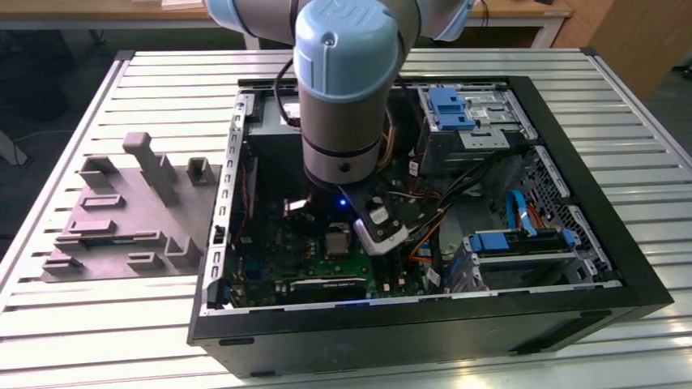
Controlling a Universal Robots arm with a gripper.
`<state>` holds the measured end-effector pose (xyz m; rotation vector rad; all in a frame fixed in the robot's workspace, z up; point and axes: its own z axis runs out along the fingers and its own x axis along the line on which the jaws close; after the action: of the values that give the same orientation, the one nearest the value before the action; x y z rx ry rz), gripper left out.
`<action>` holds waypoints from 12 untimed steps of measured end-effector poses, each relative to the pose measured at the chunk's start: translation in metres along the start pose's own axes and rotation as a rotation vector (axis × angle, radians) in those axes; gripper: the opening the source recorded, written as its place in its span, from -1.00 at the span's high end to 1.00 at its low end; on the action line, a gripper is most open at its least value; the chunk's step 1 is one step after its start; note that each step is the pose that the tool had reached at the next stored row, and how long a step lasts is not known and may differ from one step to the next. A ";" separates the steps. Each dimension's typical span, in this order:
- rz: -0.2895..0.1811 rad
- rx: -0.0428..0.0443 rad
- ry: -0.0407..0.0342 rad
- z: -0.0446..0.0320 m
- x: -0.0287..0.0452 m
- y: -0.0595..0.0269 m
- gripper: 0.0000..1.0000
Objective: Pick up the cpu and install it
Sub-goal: 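Place the cpu into insertion slot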
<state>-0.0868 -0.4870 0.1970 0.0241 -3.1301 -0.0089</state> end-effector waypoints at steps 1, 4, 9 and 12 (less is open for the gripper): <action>0.000 0.0000 0.0001 0.0012 0.0000 0.0000 0.06; 0.000 0.0000 0.0001 0.0043 0.0001 0.0000 0.06; 0.000 -0.0001 0.0001 0.0064 0.0014 0.0007 0.06; 0.000 -0.0006 0.0001 0.0069 0.0015 0.0014 0.06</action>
<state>-0.0884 -0.4856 0.1901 0.0242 -3.1300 -0.0097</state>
